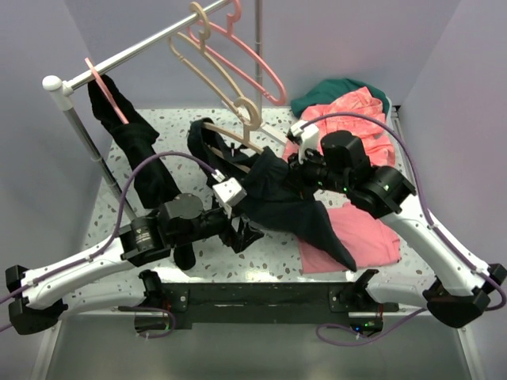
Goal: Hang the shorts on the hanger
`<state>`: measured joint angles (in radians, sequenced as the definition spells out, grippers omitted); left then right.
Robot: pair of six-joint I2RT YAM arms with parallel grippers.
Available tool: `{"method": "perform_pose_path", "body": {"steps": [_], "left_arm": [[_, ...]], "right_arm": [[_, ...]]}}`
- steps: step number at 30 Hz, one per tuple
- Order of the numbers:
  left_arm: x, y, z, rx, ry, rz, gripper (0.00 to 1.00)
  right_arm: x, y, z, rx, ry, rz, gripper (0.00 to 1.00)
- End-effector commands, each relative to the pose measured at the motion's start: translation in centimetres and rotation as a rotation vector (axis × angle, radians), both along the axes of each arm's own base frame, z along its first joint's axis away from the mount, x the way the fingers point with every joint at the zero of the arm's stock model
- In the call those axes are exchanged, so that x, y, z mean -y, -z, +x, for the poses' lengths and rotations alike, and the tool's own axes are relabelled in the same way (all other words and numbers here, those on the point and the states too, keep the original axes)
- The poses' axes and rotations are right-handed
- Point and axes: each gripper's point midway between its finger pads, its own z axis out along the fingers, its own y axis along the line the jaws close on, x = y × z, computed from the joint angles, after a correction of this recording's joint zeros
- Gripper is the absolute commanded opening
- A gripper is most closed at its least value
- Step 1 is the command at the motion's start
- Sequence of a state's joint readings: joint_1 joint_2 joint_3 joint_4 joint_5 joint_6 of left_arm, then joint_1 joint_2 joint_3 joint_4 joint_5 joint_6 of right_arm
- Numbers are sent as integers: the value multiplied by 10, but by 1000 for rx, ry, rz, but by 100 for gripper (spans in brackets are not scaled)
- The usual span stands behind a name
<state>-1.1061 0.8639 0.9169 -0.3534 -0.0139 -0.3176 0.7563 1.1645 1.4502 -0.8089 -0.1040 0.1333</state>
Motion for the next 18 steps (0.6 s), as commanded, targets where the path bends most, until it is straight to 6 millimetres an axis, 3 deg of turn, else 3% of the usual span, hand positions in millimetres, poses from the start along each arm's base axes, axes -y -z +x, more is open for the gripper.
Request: {"method": "perform_pose_path", "body": {"steps": [1, 6, 7, 9, 10, 12, 17, 18], "left_arm": [[14, 9, -11, -13, 56, -35, 82], [19, 17, 3, -24, -44, -78, 81], [20, 27, 3, -31, -52, -71, 80], [23, 26, 9, -20, -100, -100, 80], [26, 36, 8, -25, -102, -84, 79], [29, 39, 13, -17, -134, -90, 78], [40, 57, 12, 20, -177, -63, 75], [41, 59, 9, 28, -172, -60, 75]], "right_arm": [[-24, -78, 31, 195, 2, 141, 0], [-43, -98, 43, 215, -30, 163, 0], [-44, -110, 43, 232, -33, 182, 0], [-54, -107, 47, 218, -47, 169, 0], [-56, -118, 47, 234, -50, 183, 0], [-68, -114, 50, 220, -62, 168, 0], [-87, -127, 58, 248, -43, 174, 0], [-97, -121, 61, 238, -46, 162, 0]]}}
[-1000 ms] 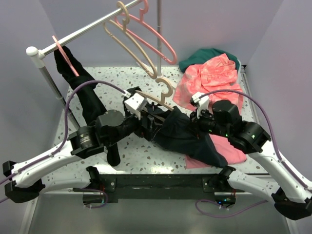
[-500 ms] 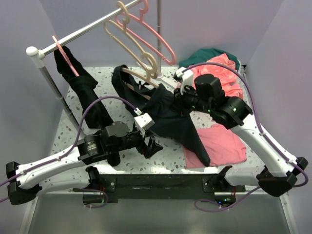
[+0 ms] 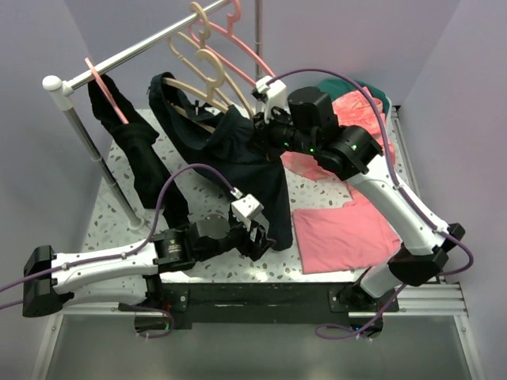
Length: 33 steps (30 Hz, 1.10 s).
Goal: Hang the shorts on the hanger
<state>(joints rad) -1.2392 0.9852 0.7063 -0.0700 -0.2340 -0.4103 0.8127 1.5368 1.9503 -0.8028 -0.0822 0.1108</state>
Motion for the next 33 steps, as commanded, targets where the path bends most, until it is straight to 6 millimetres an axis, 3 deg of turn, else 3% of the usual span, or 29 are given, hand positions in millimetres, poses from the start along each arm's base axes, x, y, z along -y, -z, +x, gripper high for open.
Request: {"method": "perform_pose_path", "body": {"steps": [1, 11, 24, 33], "left_arm": [[12, -4, 0, 64, -50, -60, 76], [28, 30, -18, 101, 28, 49, 76], [39, 60, -42, 114, 170, 117, 75], [45, 66, -47, 137, 196, 140, 76]], "right_arm": [[-17, -57, 6, 139, 15, 104, 0], [-58, -75, 12, 202, 34, 132, 0], [-88, -88, 24, 264, 61, 185, 0], [-106, -101, 31, 282, 53, 229, 0]]}}
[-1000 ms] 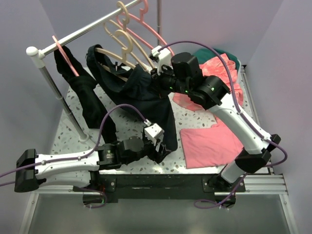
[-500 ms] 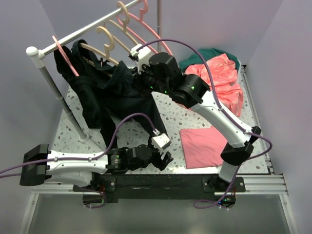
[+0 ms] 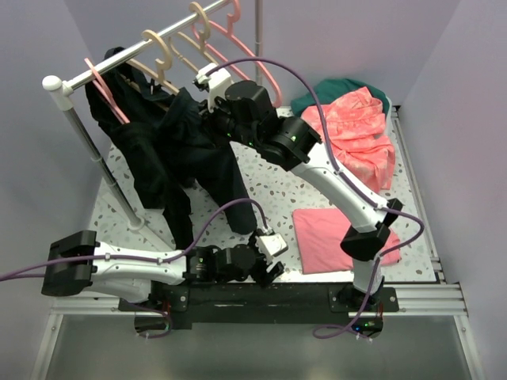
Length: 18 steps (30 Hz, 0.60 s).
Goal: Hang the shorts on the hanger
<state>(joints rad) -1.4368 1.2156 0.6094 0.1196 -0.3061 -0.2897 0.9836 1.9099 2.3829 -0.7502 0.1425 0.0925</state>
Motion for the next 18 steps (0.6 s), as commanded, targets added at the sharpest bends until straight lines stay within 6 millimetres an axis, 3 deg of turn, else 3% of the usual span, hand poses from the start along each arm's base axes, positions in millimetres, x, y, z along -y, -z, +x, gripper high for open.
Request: {"method": "perform_pose_path", "body": {"steps": [1, 18], "left_arm": [[12, -15, -1, 40, 26, -56, 76], [26, -4, -7, 51, 51, -9, 76]], "right_arm": [[-6, -74, 3, 138, 8, 190, 0], [-20, -70, 13, 136, 23, 225, 0]]}}
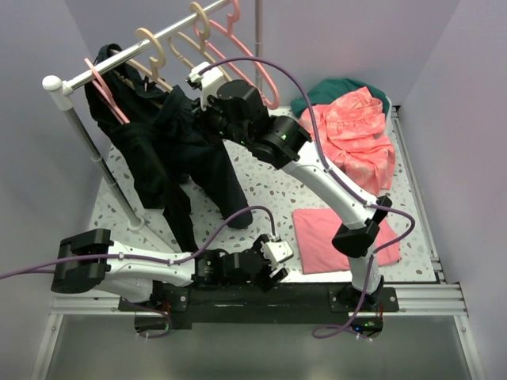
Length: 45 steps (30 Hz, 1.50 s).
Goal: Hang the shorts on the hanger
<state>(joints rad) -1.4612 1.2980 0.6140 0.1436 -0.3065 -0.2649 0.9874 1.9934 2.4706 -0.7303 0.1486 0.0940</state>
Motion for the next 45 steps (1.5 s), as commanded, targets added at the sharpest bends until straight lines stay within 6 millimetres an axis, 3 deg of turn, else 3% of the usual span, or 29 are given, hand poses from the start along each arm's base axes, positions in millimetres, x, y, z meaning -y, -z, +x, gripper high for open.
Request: {"method": "perform_pose_path", "body": {"steps": [1, 9, 20, 23, 24, 27, 33, 35, 36, 38, 39, 40, 42, 43, 45], "left_arm": [[19, -23, 0, 36, 16, -65, 76], [18, -18, 2, 36, 3, -47, 77], [17, -20, 2, 43, -2, -50, 77], [15, -20, 6, 48, -27, -50, 79], [14, -20, 7, 46, -39, -50, 79], [12, -22, 12, 54, -71, -52, 81], [8, -26, 22, 73, -140, -53, 82], [4, -25, 29, 86, -183, -37, 84], [3, -27, 32, 95, -204, -34, 85], [1, -26, 34, 99, -218, -27, 86], [1, -28, 36, 103, -235, -29, 87], [0, -29, 38, 104, -245, -31, 89], [-2, -31, 42, 108, -280, -31, 93], [-5, -31, 44, 112, -299, -27, 95], [-9, -34, 50, 120, -354, -30, 100]], "right_arm": [[-3, -74, 1, 124, 14, 211, 0], [-17, -57, 4, 96, 3, 199, 0], [-21, -55, 2, 91, -2, 206, 0], [-19, -59, -3, 91, -9, 219, 20], [-18, -60, -4, 90, -8, 222, 33], [-10, -66, -11, 85, -8, 237, 49], [5, -64, -27, 43, -22, 248, 68], [8, -54, -32, 14, -29, 228, 72], [18, -62, -37, 18, -28, 242, 73], [23, -49, -40, -11, -15, 228, 79], [36, -60, -45, 0, 1, 252, 80], [39, -46, -46, -19, 9, 230, 82], [59, -60, -55, -11, 29, 267, 85], [65, -47, -57, -35, 46, 253, 86], [80, -47, -60, -35, 84, 268, 93]]}}
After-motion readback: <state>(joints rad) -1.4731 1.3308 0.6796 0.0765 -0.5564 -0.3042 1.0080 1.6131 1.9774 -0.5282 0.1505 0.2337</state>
